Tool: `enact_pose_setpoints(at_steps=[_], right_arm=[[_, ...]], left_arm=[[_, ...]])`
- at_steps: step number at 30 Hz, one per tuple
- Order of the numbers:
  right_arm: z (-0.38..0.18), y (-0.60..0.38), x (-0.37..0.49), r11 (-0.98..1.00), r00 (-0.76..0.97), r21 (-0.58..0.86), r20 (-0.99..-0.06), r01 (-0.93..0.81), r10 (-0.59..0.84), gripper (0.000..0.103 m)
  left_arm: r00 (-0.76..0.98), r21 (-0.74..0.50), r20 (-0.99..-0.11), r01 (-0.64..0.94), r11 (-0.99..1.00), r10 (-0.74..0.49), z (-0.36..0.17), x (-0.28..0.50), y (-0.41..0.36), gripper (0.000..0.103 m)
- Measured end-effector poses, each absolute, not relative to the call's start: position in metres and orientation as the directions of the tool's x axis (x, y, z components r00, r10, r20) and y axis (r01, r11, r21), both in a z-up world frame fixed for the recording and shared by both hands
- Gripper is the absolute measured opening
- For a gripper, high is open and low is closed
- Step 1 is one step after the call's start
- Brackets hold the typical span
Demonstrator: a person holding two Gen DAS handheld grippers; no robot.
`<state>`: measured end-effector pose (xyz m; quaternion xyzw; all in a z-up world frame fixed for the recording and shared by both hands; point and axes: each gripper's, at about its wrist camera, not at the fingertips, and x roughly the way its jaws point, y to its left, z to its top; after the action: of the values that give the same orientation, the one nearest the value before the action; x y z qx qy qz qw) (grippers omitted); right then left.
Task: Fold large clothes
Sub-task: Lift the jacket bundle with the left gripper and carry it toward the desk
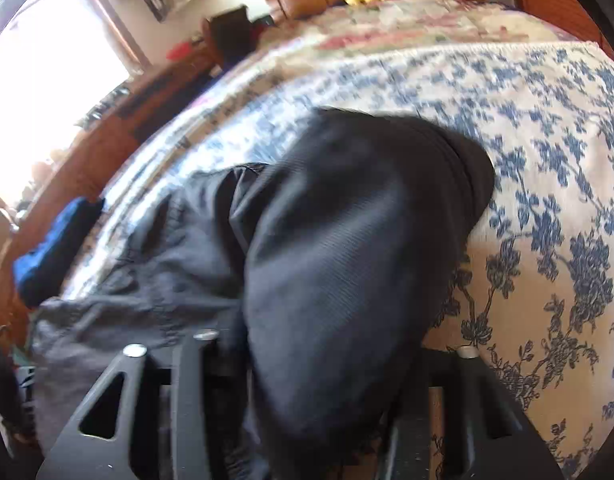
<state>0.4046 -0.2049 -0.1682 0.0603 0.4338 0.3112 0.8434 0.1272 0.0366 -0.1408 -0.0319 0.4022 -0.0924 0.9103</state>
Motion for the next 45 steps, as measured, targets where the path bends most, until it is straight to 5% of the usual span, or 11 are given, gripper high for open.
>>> enact_pose_setpoints(at_steps=[11, 24, 45], right_arm=[[-0.102, -0.176, 0.348, 0.805, 0.568, 0.223, -0.607, -0.550, 0.556, 0.027], [-0.061, -0.050, 0.331, 0.817, 0.607, 0.092, -0.623, -0.570, 0.494, 0.027], [0.039, 0.357, 0.299, 0.528, 0.414, 0.050, -0.560, -0.848, 0.718, 0.027]], left_arm=[[0.755, -0.170, -0.613, 0.159, 0.972, -0.231, -0.098, 0.115, 0.066, 0.004], [0.836, -0.109, -0.534, 0.080, 0.991, -0.126, -0.055, 0.092, 0.172, 0.004], [0.778, 0.093, -0.477, -0.417, 0.904, 0.408, 0.030, 0.004, 0.458, 0.004]])
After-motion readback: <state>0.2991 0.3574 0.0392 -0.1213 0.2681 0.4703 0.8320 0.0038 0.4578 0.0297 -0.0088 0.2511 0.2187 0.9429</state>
